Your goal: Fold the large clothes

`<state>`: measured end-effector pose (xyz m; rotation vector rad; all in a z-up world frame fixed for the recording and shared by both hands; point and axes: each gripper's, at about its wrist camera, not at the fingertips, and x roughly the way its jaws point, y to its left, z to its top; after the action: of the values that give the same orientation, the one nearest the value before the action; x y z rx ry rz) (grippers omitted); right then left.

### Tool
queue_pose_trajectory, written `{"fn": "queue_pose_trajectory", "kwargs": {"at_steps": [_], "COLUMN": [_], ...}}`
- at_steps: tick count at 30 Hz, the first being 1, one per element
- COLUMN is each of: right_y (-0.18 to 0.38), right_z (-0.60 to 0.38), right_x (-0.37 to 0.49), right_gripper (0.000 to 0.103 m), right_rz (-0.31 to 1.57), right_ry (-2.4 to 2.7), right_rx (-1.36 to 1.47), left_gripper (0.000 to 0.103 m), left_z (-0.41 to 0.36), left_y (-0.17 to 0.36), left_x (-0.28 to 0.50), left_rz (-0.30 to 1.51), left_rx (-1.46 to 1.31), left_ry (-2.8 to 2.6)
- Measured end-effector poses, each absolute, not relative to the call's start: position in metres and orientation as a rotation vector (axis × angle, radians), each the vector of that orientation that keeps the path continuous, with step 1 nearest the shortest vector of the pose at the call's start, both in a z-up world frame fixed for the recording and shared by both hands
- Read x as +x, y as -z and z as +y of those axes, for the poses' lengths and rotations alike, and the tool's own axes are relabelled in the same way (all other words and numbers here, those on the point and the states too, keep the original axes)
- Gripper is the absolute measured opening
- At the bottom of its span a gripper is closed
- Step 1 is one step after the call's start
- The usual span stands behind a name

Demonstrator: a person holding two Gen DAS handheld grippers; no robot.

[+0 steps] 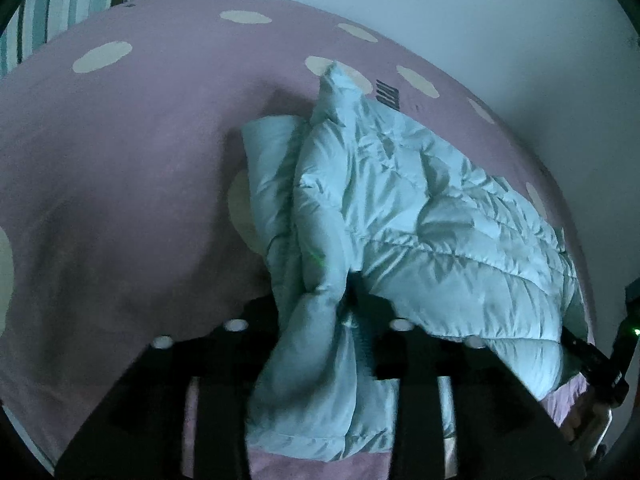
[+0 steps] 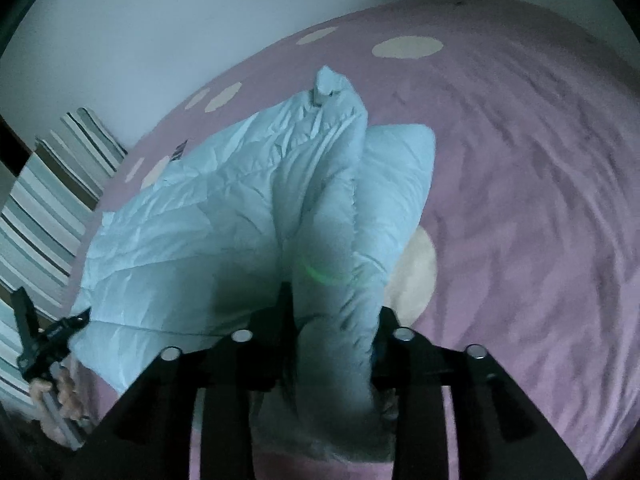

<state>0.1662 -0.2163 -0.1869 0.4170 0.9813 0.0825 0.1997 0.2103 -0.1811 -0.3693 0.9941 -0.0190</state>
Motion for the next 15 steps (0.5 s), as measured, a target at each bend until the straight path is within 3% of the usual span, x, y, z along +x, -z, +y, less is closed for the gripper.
{"fn": "queue_pose_trajectory", "kwargs": {"at_steps": [1, 5, 11, 15], "right_y": [0.185, 0.172, 0.138, 0.132], "right_z": [-0.216, -0.226, -0.223, -0.199], "right_x": [0.165, 0.155, 0.142, 0.142], "right_gripper": [0.038, 0.043, 0.043, 0.033], "right_rz": [0.979, 0.945, 0.837, 0.815], "right_ry": [-0.076, -0.019, 0.077, 0.019], "right_rx": [0.413, 0.401, 0.309, 0.274], "left_gripper": [0.058, 0.070, 0.072, 0.073], "left_z": [0.211, 0.220, 0.227, 0.228], "left_y": [0.180, 0.178, 0.174, 0.170], "left_x": [0.196, 0.190, 0.182, 0.181], "left_rz": [0.989, 0.983, 0.964, 0.950], "left_rx": [-0.372, -0.389, -0.386, -0.379], "left_ry": [0.014, -0.004, -0.010, -0.002]}}
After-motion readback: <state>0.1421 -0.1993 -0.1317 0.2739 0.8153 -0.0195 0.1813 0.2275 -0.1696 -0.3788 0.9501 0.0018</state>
